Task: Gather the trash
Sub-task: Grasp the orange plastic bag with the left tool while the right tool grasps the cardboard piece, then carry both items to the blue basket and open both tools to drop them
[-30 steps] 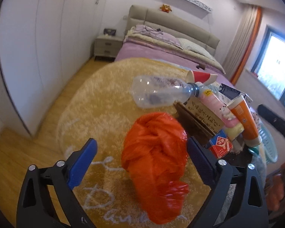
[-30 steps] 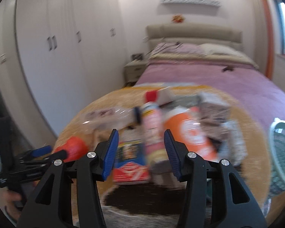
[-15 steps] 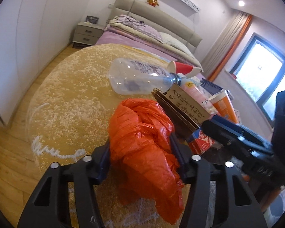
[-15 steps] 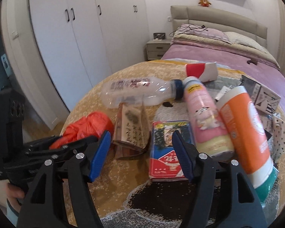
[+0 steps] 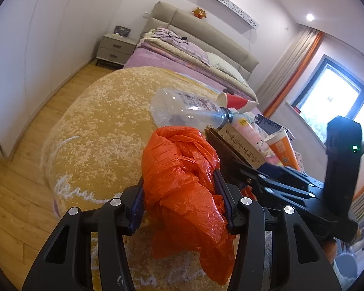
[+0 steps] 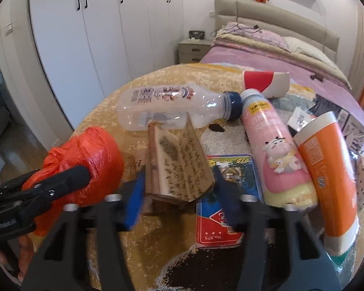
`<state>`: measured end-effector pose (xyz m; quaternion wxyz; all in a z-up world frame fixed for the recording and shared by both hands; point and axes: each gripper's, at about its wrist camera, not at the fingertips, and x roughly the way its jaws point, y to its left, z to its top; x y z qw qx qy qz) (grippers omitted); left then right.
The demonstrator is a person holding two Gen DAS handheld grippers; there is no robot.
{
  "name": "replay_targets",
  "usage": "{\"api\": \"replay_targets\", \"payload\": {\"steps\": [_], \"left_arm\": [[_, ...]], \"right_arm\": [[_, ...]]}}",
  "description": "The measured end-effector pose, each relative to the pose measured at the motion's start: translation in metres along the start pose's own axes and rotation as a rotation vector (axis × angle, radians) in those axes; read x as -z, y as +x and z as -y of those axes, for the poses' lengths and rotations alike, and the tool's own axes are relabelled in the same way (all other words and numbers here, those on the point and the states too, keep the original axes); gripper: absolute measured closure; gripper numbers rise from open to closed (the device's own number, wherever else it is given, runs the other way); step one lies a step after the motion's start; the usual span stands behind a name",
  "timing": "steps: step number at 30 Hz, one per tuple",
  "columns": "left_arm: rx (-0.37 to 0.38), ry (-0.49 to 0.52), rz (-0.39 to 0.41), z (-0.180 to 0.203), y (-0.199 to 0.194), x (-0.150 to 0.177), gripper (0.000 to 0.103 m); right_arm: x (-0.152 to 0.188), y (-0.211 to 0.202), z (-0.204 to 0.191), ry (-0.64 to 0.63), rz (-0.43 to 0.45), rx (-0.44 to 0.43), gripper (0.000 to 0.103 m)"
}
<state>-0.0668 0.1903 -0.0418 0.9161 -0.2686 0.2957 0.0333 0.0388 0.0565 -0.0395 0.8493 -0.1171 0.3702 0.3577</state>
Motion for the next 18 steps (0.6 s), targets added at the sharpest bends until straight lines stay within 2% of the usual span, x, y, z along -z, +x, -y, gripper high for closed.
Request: {"api": "replay_targets", "payload": {"steps": [2, 4, 10, 14, 18], "left_arm": [[0.002, 0.006, 0.006, 0.003, -0.002, -0.001, 0.055], [0.002, 0.015, 0.015, 0.009, -0.007, -0.002, 0.054], [0.006, 0.059, 0.049, 0.038, -0.024, -0.009, 0.054], [0.016, 0.115, 0.069, 0.069, -0.030, -0.012, 0.054], [0.062, 0.180, 0.065, 0.112, -0.025, -0.014, 0.054]], "right_arm": [[0.001, -0.001, 0.004, 0.012, -0.001, -0.010, 0.085], [0.001, -0.005, 0.005, 0.020, 0.008, -0.014, 0.095], [-0.001, -0.047, 0.023, 0.070, 0.092, -0.043, 0.097], [0.004, -0.086, 0.036, 0.077, 0.171, -0.005, 0.097], [0.011, -0.121, 0.067, 0.128, 0.235, 0.049, 0.097]]}}
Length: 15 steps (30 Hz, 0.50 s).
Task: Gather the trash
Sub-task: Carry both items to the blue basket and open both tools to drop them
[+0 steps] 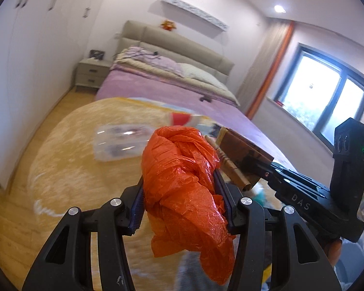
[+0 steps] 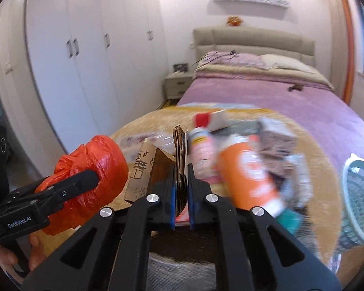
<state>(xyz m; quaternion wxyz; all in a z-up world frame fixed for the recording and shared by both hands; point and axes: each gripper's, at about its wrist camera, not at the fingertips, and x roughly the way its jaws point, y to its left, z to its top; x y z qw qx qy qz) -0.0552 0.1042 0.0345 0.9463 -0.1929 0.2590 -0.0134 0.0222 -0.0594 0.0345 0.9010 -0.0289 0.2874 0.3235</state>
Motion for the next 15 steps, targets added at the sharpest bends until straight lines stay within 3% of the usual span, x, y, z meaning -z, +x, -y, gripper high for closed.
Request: {"api": "replay_targets", "payload": {"steps": [8, 15], "left_arm": [[0.127, 0.133, -0.036, 0.091, 0.040, -0.008, 0.054], [0.250, 0.255, -0.117, 0.180, 0.101, -0.011, 0.054]], "right_arm": [[0.004, -0.057, 0.111, 0.205, 0.075, 0.147, 0.097], [0.024, -0.099, 0.213, 0.376, 0.112, 0.383, 0.097]]}}
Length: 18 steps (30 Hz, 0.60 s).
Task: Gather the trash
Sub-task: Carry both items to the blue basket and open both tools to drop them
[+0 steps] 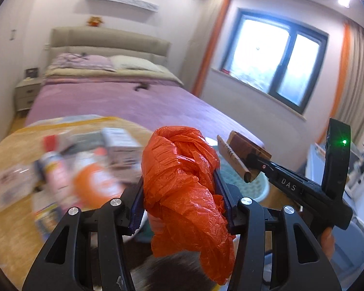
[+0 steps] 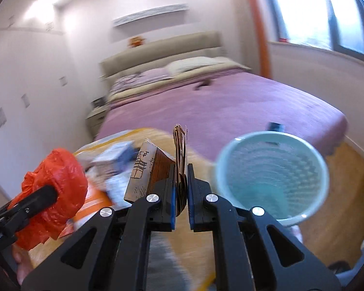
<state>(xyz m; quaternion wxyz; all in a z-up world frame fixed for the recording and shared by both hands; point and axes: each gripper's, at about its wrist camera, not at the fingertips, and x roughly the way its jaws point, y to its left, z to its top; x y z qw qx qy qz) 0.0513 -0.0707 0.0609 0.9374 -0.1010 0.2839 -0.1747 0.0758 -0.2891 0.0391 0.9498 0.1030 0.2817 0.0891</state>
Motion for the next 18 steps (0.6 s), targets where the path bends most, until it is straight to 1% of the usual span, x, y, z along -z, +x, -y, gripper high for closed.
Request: {"api": "replay_targets", "payload": {"steps": [3, 5, 8, 11, 13, 15, 17, 18], "left_arm": [[0.041, 0.036, -0.046, 0.022, 0.041, -0.012, 0.054], [0.063, 0.051, -0.073, 0.034, 0.066, -0.016, 0.054], [0.094, 0.061, -0.118, 0.046, 0.107, -0.021, 0.054], [0.136, 0.032, -0.173, 0.053, 0.153, -0.024, 0.054], [0.155, 0.010, -0.209, 0.057, 0.176, -0.018, 0.054], [0.153, 0.004, -0.252, 0.057, 0.204, -0.013, 0.053], [0.150, 0.006, -0.272, 0.058, 0.220, -0.010, 0.053], [0.160, 0.005, -0.278, 0.059, 0.229, -0.008, 0.051]], "right_arm": [[-0.001, 0.010, 0.041, 0.074, -0.011, 0.075, 0.097], [0.001, 0.021, 0.069, 0.128, -0.032, 0.109, 0.097], [0.006, 0.037, 0.100, 0.185, -0.062, 0.165, 0.097], [0.011, 0.054, 0.123, 0.224, -0.097, 0.209, 0.097], [0.013, 0.067, 0.125, 0.238, -0.120, 0.230, 0.097], [0.018, 0.078, 0.133, 0.250, -0.152, 0.252, 0.097], [0.019, 0.088, 0.140, 0.250, -0.169, 0.270, 0.097], [0.020, 0.092, 0.141, 0.247, -0.176, 0.275, 0.097]]}}
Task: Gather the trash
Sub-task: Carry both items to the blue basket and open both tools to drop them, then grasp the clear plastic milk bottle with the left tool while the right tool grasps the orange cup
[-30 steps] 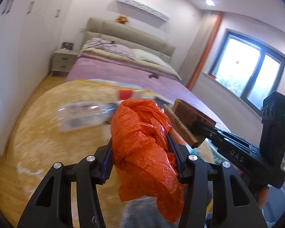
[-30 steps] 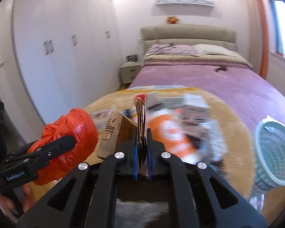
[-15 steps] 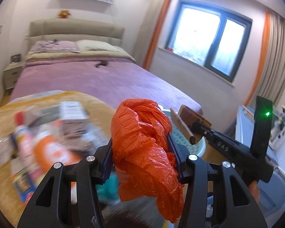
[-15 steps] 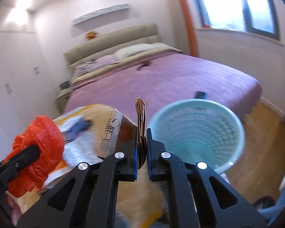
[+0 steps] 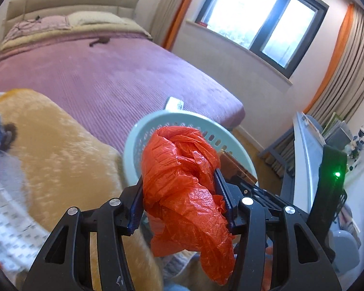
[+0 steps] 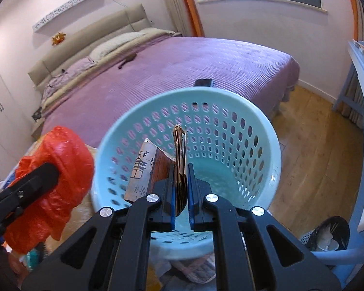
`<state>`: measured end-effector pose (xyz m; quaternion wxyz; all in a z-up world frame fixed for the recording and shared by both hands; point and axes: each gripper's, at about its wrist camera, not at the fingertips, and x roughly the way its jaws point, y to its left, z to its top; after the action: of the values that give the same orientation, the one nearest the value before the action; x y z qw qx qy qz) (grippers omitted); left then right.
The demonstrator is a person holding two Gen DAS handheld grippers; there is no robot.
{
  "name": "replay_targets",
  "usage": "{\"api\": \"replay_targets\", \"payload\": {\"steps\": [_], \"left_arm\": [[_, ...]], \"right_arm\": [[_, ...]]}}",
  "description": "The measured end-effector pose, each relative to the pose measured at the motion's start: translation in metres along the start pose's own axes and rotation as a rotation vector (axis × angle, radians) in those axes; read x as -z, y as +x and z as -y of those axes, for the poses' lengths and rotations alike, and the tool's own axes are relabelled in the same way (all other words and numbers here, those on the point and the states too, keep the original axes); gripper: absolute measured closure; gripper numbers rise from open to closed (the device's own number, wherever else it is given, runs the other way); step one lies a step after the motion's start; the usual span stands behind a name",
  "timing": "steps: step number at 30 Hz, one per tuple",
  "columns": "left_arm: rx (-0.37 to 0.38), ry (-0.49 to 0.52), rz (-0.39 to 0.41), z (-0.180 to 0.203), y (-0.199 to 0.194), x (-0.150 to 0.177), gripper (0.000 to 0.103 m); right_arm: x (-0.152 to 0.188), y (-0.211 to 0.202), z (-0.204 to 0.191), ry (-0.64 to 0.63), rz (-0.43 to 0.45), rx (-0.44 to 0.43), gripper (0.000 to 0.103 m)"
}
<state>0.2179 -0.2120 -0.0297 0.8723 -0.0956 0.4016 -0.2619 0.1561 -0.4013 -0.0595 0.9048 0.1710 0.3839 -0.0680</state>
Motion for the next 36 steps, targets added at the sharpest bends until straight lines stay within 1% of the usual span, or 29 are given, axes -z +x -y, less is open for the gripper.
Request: {"api": "replay_targets", "payload": {"steps": [1, 2, 3, 4, 5, 6, 7, 8, 9, 11, 13, 16, 19, 23, 26, 27, 30, 32, 34, 36], "left_arm": [[0.007, 0.003, -0.005, 0.001, 0.006, 0.001, 0.051], [0.005, 0.004, -0.008, 0.000, 0.010, 0.002, 0.046], [0.010, 0.001, -0.013, -0.001, 0.014, 0.001, 0.039], [0.019, -0.005, -0.011, -0.002, 0.018, 0.000, 0.035], [0.022, -0.009, -0.005, -0.001, 0.019, -0.002, 0.030], [0.015, -0.011, 0.005, -0.004, 0.019, -0.002, 0.028], [0.019, -0.012, 0.011, -0.003, 0.015, -0.001, 0.027], [0.029, -0.015, 0.016, -0.004, 0.013, -0.002, 0.024], [0.041, -0.016, 0.025, -0.004, 0.010, -0.002, 0.020], [0.032, -0.020, 0.043, -0.003, 0.001, -0.002, 0.019], [0.048, -0.022, 0.058, 0.000, -0.008, -0.002, 0.019], [0.060, -0.018, 0.083, 0.000, -0.028, 0.002, 0.019], [0.049, 0.001, 0.110, 0.002, -0.050, 0.009, 0.019], [0.009, 0.021, 0.132, -0.003, -0.082, 0.023, 0.019], [-0.016, 0.011, 0.152, -0.016, -0.109, 0.035, 0.019], [-0.031, 0.004, 0.159, -0.023, -0.119, 0.040, 0.019], [-0.081, -0.034, 0.181, -0.045, -0.149, 0.053, 0.019], [-0.130, -0.061, 0.208, -0.063, -0.171, 0.065, 0.019], [-0.184, -0.084, 0.226, -0.078, -0.188, 0.075, 0.019], [-0.239, -0.126, 0.246, -0.098, -0.206, 0.084, 0.019]], "right_arm": [[0.000, 0.004, -0.001, -0.005, -0.006, 0.006, 0.097], [0.000, 0.007, -0.001, -0.008, -0.010, 0.013, 0.096], [-0.001, 0.010, -0.002, -0.009, -0.017, 0.019, 0.095], [-0.004, 0.013, -0.003, -0.008, -0.023, 0.022, 0.089], [-0.004, 0.015, -0.002, -0.003, -0.028, 0.019, 0.078], [-0.005, 0.016, 0.000, 0.005, -0.029, 0.016, 0.071], [-0.006, 0.017, 0.002, 0.011, -0.022, 0.015, 0.049], [-0.006, 0.014, 0.002, 0.018, 0.003, 0.020, 0.039], [-0.007, 0.012, 0.003, 0.017, 0.018, 0.024, 0.039], [-0.007, 0.007, 0.003, 0.019, 0.046, 0.012, 0.039], [-0.011, 0.003, 0.003, 0.025, 0.075, 0.002, 0.039], [-0.018, -0.001, -0.005, 0.002, 0.115, 0.037, 0.034], [-0.023, 0.001, -0.020, -0.035, 0.146, 0.054, 0.034], [-0.025, 0.009, -0.046, -0.126, 0.201, 0.126, 0.034], [-0.023, 0.022, -0.058, -0.183, 0.244, 0.229, 0.034], [-0.023, 0.025, -0.060, -0.190, 0.252, 0.248, 0.034], [-0.024, 0.037, -0.061, -0.207, 0.247, 0.298, 0.034], [-0.025, 0.045, -0.064, -0.227, 0.223, 0.321, 0.034], [-0.023, 0.056, -0.067, -0.261, 0.179, 0.349, 0.034], [-0.021, 0.063, -0.070, -0.278, 0.143, 0.353, 0.034]]}}
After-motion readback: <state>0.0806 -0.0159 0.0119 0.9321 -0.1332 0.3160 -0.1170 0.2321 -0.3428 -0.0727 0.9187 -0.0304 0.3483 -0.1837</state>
